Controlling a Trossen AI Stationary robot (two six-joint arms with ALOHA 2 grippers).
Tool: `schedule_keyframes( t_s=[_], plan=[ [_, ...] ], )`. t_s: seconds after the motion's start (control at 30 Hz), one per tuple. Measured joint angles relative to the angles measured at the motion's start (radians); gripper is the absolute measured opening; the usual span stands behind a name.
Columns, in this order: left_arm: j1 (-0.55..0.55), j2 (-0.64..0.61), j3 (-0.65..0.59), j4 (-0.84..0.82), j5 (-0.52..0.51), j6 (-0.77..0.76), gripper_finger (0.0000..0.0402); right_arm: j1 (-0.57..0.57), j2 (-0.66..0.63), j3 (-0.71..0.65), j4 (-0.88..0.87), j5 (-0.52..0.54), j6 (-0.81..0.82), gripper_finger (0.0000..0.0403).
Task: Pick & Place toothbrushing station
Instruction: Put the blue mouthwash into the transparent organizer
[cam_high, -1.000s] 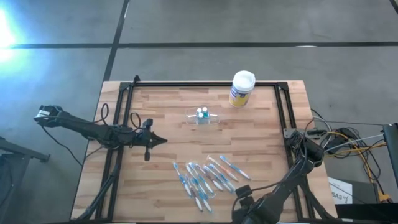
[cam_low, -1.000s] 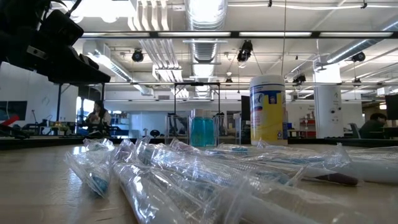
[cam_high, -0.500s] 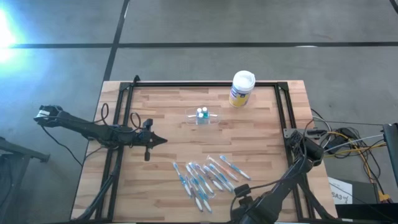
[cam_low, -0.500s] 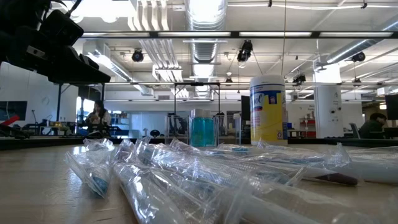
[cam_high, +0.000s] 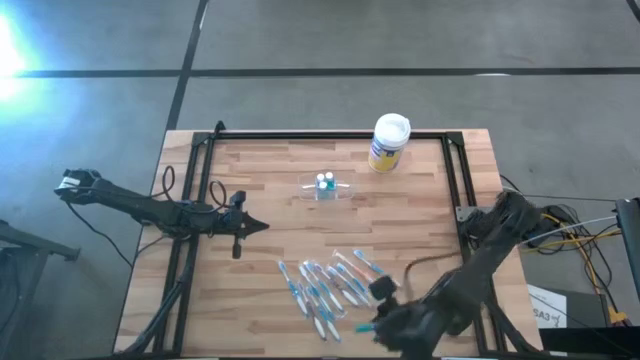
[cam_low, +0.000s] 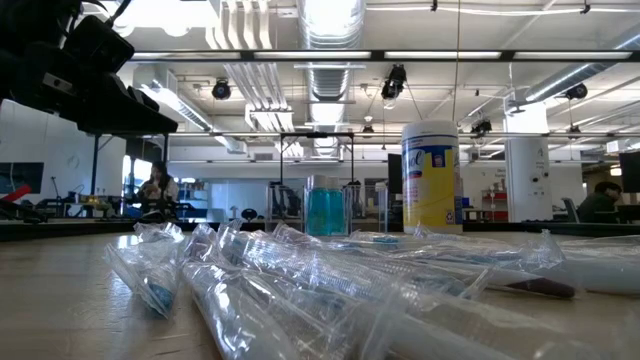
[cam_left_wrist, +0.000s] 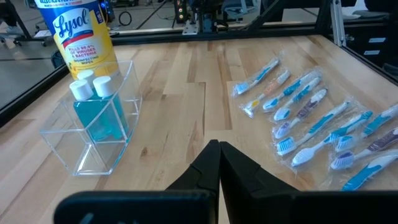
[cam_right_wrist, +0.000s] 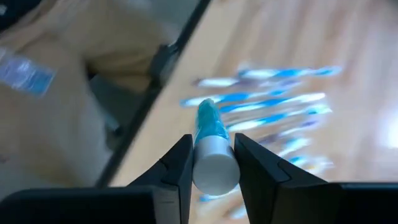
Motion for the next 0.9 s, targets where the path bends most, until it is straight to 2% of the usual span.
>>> schedule_keyframes(
  t_s=[0.17,0.33,0.47,0.63,0.9],
  plan=[
    [0.000,0.000,0.000,-0.001,0.000,0.000,0.0010,0.000,-0.221,-0.138,0.089,0.143,-0.045,0.0089],
    [0.000,0.000,0.000,-0.002,0.000,0.000,0.0010,-0.018,-0.476,-0.395,0.228,0.165,0.011,0.0089],
    [0.000,0.000,0.000,-0.002,0.000,-0.002,0.0010,-0.019,-0.702,-0.629,0.373,0.276,0.039,0.0089],
    [0.000,0.000,0.000,-0.002,0.000,-0.003,0.0010,-0.018,-0.956,-0.918,0.596,0.330,0.036,0.0089],
    [0.000,0.000,0.000,-0.002,0.000,-0.003,0.0010,-0.018,-1.217,-1.238,0.843,0.437,-0.016,0.0089]
  ],
)
